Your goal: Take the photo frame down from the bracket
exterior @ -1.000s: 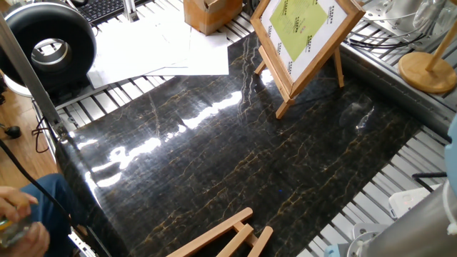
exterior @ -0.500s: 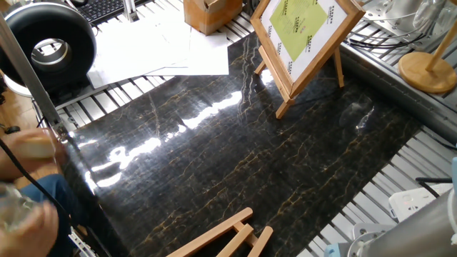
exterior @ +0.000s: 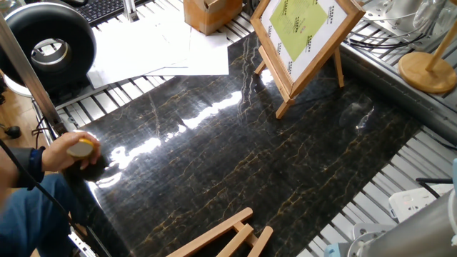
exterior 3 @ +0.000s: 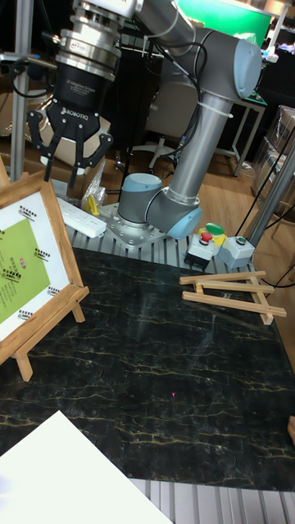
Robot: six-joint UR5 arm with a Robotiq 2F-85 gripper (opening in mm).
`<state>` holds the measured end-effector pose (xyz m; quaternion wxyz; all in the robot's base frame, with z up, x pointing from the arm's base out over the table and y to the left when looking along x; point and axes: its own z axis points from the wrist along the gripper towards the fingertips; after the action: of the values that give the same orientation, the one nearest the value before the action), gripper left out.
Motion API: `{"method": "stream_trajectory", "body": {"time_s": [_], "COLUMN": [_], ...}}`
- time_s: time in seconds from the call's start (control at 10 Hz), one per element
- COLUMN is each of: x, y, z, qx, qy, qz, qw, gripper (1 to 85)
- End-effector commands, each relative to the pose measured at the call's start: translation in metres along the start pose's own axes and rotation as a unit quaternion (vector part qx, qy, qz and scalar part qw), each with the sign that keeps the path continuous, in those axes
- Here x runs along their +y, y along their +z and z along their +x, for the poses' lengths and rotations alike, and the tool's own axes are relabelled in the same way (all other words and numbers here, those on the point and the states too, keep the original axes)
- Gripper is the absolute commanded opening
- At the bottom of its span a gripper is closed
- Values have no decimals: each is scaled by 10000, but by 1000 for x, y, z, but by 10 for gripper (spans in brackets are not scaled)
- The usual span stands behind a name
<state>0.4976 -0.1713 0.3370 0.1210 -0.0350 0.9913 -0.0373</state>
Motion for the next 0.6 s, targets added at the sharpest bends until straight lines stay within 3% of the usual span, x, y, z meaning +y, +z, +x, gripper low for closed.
{"method": "stream_trajectory", "body": {"time_s": [0.0, 0.5], "x": [5, 4], "y": [-1, -2], "z": [0, -3], "qx": [-19, -75], "qy": [206, -1], "qz": [-95, -120], "qw": [9997, 9999], "gripper": [387, 410]}}
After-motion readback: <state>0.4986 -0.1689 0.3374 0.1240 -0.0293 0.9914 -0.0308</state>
